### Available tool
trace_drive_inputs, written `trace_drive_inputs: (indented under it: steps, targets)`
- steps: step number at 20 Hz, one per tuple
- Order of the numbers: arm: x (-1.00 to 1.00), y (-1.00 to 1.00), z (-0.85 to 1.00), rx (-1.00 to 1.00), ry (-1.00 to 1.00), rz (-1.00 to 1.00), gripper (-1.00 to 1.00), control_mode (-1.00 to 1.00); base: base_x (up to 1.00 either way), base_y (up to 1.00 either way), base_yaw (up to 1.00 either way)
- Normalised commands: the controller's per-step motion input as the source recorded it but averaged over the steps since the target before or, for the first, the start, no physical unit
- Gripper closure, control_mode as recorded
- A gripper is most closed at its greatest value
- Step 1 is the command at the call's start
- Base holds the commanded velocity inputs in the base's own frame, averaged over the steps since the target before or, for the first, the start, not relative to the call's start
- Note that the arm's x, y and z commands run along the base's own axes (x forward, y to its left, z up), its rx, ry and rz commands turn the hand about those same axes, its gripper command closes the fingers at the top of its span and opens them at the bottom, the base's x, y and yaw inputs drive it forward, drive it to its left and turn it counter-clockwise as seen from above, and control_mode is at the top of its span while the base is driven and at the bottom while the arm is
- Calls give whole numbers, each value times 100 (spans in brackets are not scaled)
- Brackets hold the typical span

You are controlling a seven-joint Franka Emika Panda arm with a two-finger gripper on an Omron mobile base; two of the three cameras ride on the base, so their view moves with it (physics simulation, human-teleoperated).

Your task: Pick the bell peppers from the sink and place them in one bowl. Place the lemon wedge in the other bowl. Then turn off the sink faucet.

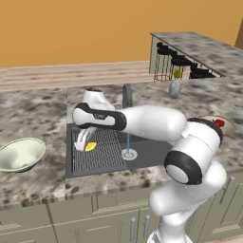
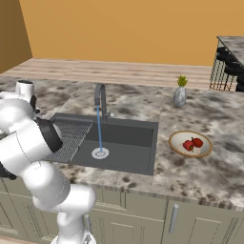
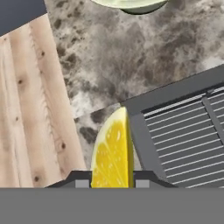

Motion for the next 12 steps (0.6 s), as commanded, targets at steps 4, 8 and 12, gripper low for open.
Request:
trace_drive_inputs:
  steps: [4,8,12]
  targets:
    - [-20,24,12,0,-9,5,100,-100,0,0,0]
    - [-28,5,11,2,-23,1,100,-100,0,0,0]
    - [-17,11,9,2,-21,0,100,-100,0,0,0]
